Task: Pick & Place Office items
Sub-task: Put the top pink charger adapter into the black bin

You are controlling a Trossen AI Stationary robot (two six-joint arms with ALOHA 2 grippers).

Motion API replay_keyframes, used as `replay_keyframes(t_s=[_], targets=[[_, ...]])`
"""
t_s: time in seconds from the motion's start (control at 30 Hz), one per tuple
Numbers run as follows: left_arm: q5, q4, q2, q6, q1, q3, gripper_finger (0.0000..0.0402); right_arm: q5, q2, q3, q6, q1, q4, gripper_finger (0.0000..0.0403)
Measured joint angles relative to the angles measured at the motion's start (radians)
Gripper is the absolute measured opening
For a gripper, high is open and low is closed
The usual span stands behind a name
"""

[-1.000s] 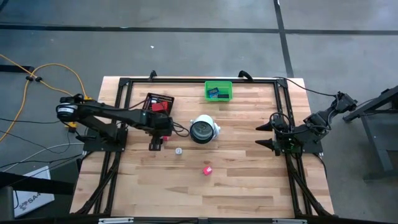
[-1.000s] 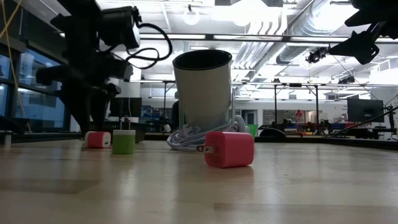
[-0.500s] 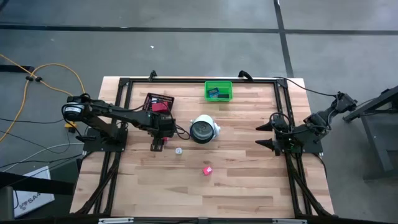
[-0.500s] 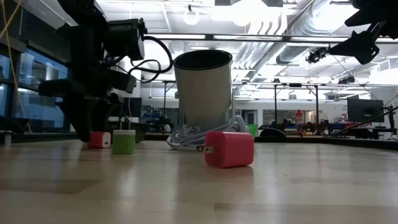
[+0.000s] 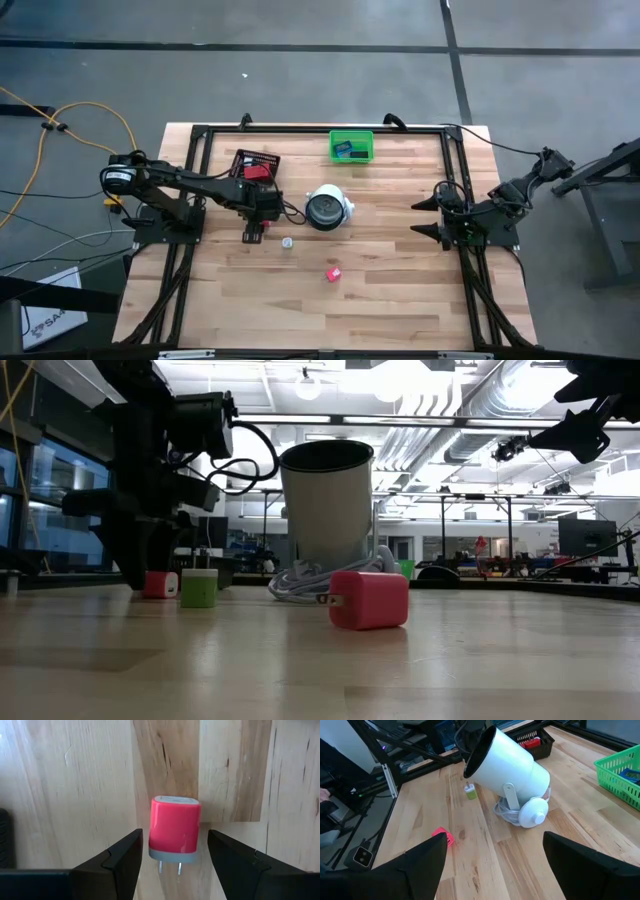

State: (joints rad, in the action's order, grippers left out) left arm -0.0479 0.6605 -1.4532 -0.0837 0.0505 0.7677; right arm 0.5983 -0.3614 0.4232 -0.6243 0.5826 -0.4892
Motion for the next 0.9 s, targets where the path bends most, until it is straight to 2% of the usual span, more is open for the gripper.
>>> replay_keyframes(t_s=[0.6,0.9], targets=[[0.003,-0.015,0.001,-0.015,0.001,0.0,0.0212,0.0,0.0,0.0,0.0,0.0,0.0,0.0317],[0.005,-0.015,0.001,-0.009,0.001,0.0,0.0144,0.0,0.0,0.0,0.0,0.0,0.0,0.0317]])
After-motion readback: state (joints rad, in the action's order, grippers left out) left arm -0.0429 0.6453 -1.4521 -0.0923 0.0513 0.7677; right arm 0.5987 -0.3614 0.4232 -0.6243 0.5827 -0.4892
